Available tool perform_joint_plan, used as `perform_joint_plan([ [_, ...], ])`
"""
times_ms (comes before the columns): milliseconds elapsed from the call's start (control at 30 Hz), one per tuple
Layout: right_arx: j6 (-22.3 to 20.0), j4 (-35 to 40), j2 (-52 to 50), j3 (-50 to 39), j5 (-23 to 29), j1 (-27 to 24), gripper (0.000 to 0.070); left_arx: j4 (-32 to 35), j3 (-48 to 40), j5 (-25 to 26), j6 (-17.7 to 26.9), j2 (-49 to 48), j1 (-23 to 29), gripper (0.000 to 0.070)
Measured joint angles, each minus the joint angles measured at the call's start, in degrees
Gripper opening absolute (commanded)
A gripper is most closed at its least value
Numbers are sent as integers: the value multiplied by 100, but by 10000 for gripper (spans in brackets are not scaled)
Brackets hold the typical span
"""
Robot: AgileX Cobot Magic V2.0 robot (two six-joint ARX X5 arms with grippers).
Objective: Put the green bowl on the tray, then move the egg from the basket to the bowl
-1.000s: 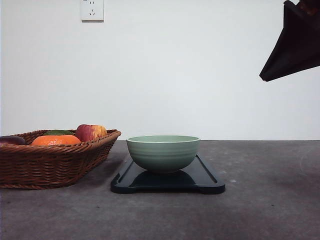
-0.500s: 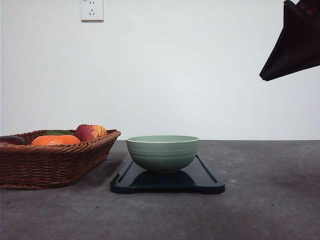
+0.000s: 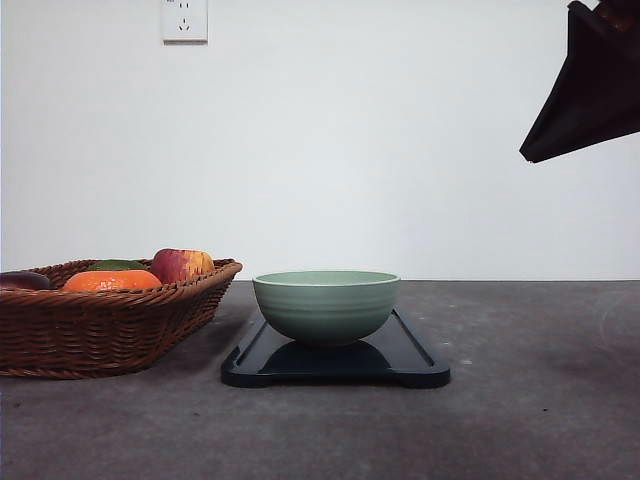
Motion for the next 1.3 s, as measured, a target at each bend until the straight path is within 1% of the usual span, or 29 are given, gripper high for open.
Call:
perform_joint_plan([
  [133,-5,0,-1,0,6,0,16,0,0,2,-2,0,0,0],
  [167,-61,-5,-25,-1,51,-4,16,0,0,0,0,0,0,0],
  [233,-311,37,-175,-33,306,-54,17,0,0,0,-2,0,0,0],
  [300,-559,321,-487,-215,566,-148,17,0,0,0,-2,0,0,0],
  [367,-747,722,-872,-540,757,-372,17,0,0,0,0,0,0,0],
  [433,-850,1151,-1264,-963,776,-701,17,0,0,0,0,0,0,0],
  [533,-922,1562,-1918,-1663,774,-1293,17,0,0,0,-2,0,0,0],
  [700,-934,1670,-3055,-2512,801,-2159,17,0,0,0,-2,0,0,0],
  [867,-949,1747,-3875,-2872,794,-2642,17,0,0,0,-2,0,0,0],
  [933,-949,1767,-4097,-3037,796,-2745,16,0,0,0,0,0,0,0],
  [1100,-940,1927,-4522,-3537,791,-2747,17,0,0,0,-2,0,0,0],
  [1300,-905,1858,-4811,-3580,789,-2747,17,0,0,0,0,0,0,0],
])
